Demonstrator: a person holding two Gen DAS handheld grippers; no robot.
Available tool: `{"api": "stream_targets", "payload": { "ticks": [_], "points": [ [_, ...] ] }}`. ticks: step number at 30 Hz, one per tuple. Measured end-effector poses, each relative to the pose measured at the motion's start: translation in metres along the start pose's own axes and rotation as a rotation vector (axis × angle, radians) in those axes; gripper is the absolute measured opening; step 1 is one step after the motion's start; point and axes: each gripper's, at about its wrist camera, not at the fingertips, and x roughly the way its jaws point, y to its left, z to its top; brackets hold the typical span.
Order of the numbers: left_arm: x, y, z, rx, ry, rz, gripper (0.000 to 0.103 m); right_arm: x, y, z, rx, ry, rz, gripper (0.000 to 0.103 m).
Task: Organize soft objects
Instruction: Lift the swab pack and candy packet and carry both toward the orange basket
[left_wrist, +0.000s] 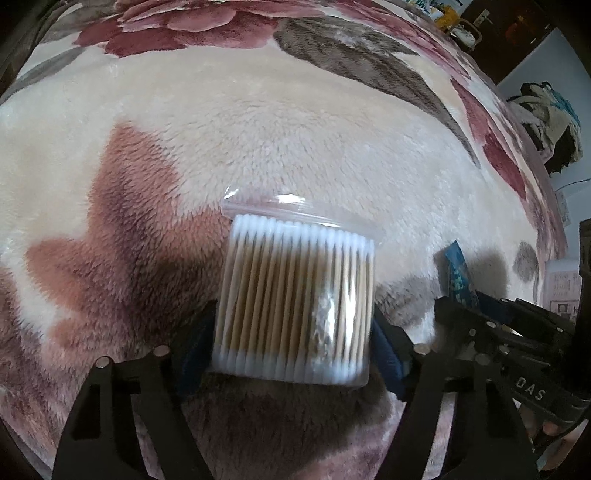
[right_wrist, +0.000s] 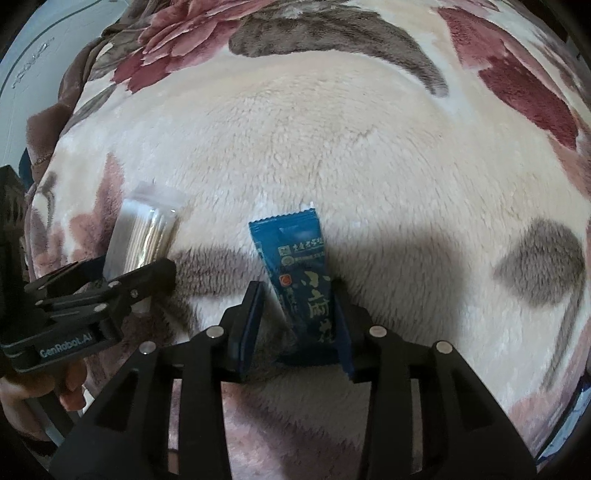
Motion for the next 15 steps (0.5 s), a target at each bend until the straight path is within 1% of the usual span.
{"api": "stream_targets", "payload": {
  "ticks": [1,2,3,8,15],
  "points": [
    [-0.001,0.0,-0.001,0.002,-0.001,-0.001,0.074,0.0,0.003,-0.001,-0.006,0.0,-0.008,0.036],
    [-0.003,-0.001,-0.002,0.005,-0.003,0.0,0.073,-0.002,0.007,-0.003,-0.022,-0.007,-0.022,0.029],
    [-0.006,-0.001,-0.004,0.008,-0.007,0.004,0.073,-0.003,0.012,-0.005,-0.041,-0.014,-0.038,0.021],
    [-0.018,0.001,-0.012,0.003,-0.022,0.002,0.072,-0.01,0.027,-0.015,-0.068,-0.029,-0.013,0.021],
    [-0.047,0.004,-0.019,-0.002,-0.063,0.008,0.072,-0.028,0.037,-0.026,-0.044,-0.067,0.021,0.021]
  ]
}}
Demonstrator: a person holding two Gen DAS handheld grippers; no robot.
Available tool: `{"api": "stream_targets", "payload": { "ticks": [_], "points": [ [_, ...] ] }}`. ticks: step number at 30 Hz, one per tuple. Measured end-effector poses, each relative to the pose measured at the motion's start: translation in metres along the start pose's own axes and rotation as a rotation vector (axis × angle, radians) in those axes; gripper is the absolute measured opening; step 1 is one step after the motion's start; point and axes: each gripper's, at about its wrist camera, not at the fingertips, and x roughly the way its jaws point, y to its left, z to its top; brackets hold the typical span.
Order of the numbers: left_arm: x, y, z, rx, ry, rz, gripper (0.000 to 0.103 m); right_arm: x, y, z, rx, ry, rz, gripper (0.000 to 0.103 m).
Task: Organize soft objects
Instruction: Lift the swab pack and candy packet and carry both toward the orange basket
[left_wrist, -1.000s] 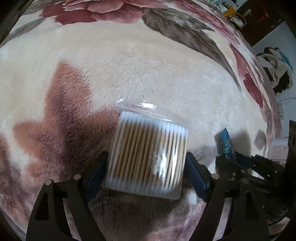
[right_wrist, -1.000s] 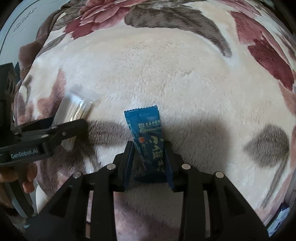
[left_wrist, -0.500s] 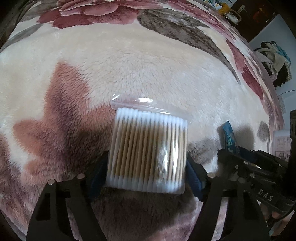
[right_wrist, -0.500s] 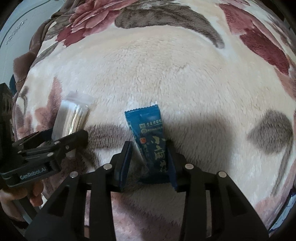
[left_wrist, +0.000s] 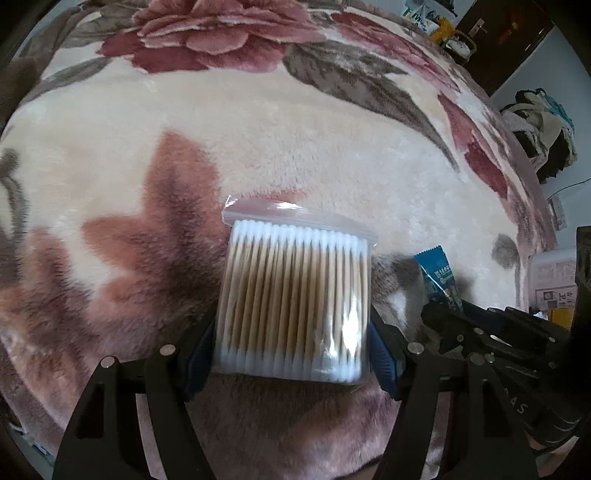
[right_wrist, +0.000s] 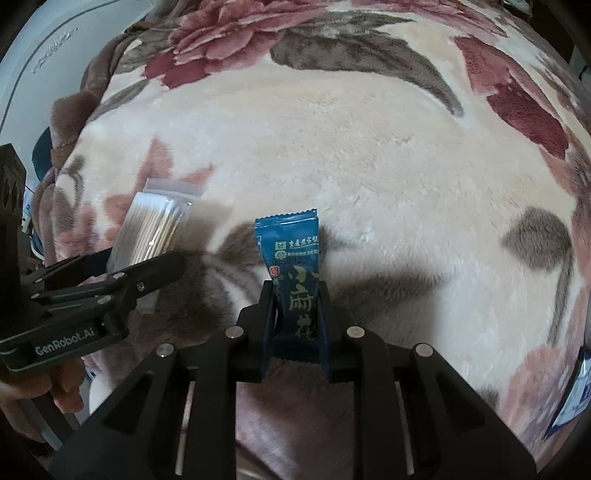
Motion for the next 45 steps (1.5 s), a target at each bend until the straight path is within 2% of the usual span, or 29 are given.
{"api": "stream_targets", "payload": {
  "ticks": [7,17,29,45],
  "points": [
    [-0.029,-0.012,-0.003,0.019,-0.036,0.015,0.072,-0.032,0.006,-0.002,0.016,-0.047,-0.009,0.021],
    [-0.064,-0.056,0.002,0.075,-0.093,0.021,0.072,-0.08,-0.008,0.0,0.054,-0.107,-0.031,0.021],
    [-0.074,-0.119,0.007,0.148,-0.109,0.017,0.072,-0.119,-0.046,-0.005,0.112,-0.151,-0.024,0.021],
    [-0.067,-0.194,0.01,0.24,-0.095,-0.015,0.072,-0.156,-0.101,-0.016,0.189,-0.195,-0.042,0.021]
  ]
}}
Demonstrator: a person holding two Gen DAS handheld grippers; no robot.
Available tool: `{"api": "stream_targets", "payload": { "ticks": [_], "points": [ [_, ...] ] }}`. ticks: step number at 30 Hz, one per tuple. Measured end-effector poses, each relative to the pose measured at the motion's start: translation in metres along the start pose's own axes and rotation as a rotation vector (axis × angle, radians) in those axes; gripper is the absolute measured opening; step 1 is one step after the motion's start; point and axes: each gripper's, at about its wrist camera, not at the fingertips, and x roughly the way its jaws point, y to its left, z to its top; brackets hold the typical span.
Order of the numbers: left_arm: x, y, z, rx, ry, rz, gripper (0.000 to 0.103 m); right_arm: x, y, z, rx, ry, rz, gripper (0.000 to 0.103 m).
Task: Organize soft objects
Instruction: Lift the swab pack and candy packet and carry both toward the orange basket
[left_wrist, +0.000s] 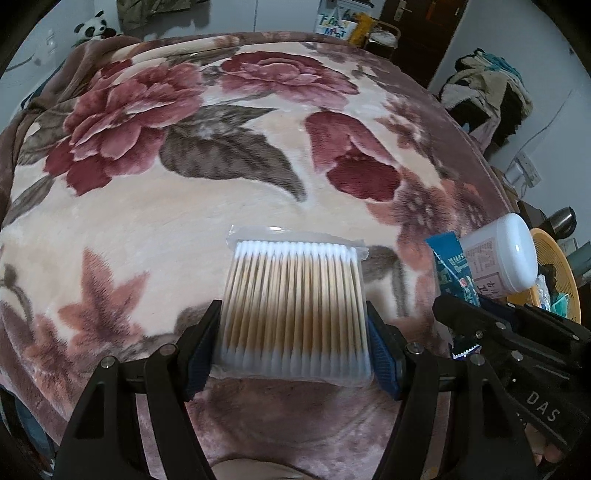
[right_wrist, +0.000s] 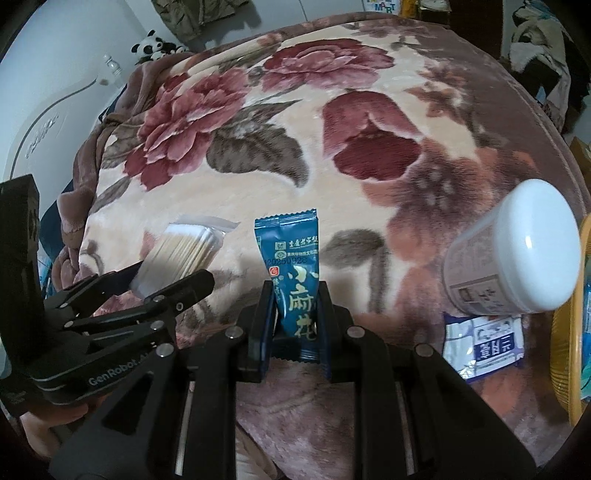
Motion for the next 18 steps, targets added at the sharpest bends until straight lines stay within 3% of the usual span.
{"api": "stream_targets", "payload": {
  "ticks": [18],
  "points": [
    [0.008,-0.054,0.017,0.067,0.009,-0.034,0.072,-0.029,-0.047,0.009,0.055,-0.051,-0.022,0.021]
  ]
}}
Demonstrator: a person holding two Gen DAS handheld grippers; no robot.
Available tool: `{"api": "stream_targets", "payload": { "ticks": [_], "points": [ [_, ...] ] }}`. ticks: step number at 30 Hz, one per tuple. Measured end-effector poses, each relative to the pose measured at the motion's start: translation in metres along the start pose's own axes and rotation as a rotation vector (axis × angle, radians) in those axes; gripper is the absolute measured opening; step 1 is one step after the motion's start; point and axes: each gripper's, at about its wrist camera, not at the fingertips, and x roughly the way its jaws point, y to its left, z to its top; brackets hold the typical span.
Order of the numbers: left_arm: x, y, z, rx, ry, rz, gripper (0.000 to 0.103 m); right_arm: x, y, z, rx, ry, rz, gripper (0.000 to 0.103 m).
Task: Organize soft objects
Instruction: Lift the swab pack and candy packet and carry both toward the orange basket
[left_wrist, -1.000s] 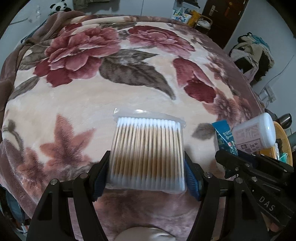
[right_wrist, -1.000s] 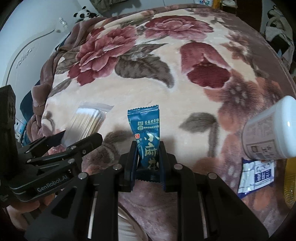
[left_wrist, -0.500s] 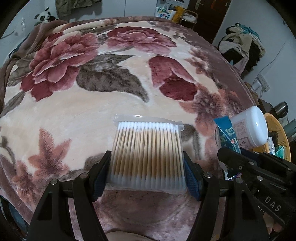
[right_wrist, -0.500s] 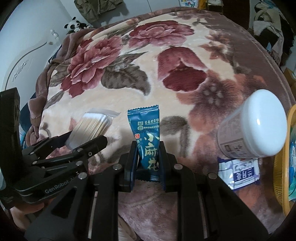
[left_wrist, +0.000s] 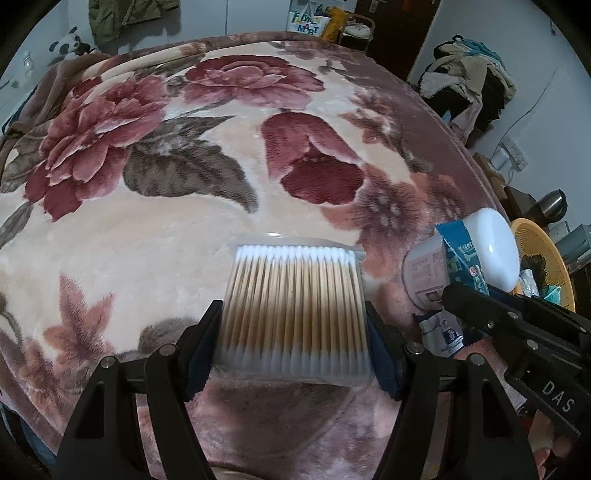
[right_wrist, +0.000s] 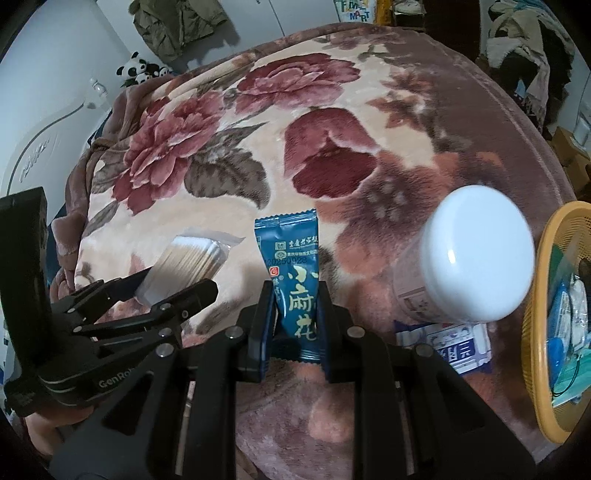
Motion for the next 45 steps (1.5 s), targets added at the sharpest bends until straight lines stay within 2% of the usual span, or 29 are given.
{"api": "stream_targets", "payload": {
  "ticks": [28,45],
  "points": [
    [0.004,-0.094,0.034,0.131,-0.011,-0.097,0.072,-0.051,-0.075,0.011,0.1,-0.088,-0.078,0.021],
    [0.002,-0.154,0.037,0.214,-0.009,-0.149,0.072,-0.08,-0.123,0.001,0.172,-0.13,-0.115,0.021]
  ]
}}
